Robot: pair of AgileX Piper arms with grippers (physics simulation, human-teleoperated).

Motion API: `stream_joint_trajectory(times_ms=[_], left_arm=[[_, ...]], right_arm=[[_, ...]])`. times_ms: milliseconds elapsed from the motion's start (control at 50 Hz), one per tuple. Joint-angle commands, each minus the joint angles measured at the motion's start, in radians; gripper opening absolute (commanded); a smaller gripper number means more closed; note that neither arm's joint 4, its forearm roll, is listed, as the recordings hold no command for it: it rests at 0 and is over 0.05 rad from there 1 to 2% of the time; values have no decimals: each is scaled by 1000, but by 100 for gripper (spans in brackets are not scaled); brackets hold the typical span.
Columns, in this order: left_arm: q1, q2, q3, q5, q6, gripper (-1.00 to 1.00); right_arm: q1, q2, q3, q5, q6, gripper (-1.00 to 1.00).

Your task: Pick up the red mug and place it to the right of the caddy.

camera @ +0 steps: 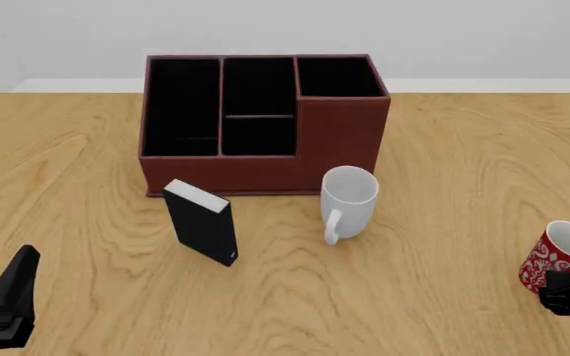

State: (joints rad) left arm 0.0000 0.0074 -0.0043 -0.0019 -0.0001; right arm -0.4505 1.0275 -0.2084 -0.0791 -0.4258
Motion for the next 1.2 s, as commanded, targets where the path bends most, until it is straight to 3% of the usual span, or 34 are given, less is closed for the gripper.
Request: stream_joint_trajectory(times_ms=[20,440,460,780,920,1080,1200], left_arm=[[0,0,0,0,0,100],[0,0,0,0,0,100],[0,0,0,0,0,100],[0,0,0,0,0,100],[0,0,0,0,0,100],[0,0,0,0,0,100],[0,0,0,0,0,100]], right_arm=[[-12,36,11,-33,-15,100],[-27,94,37,-99,-30,100],[-20,85,41,-94,-28,-100],[-20,45,40,-61,-31,-100],[0,-2,33,-14,-4,-100],[43,-129,-17,123,35,-100],[128,-239,-88,263,100,-100]])
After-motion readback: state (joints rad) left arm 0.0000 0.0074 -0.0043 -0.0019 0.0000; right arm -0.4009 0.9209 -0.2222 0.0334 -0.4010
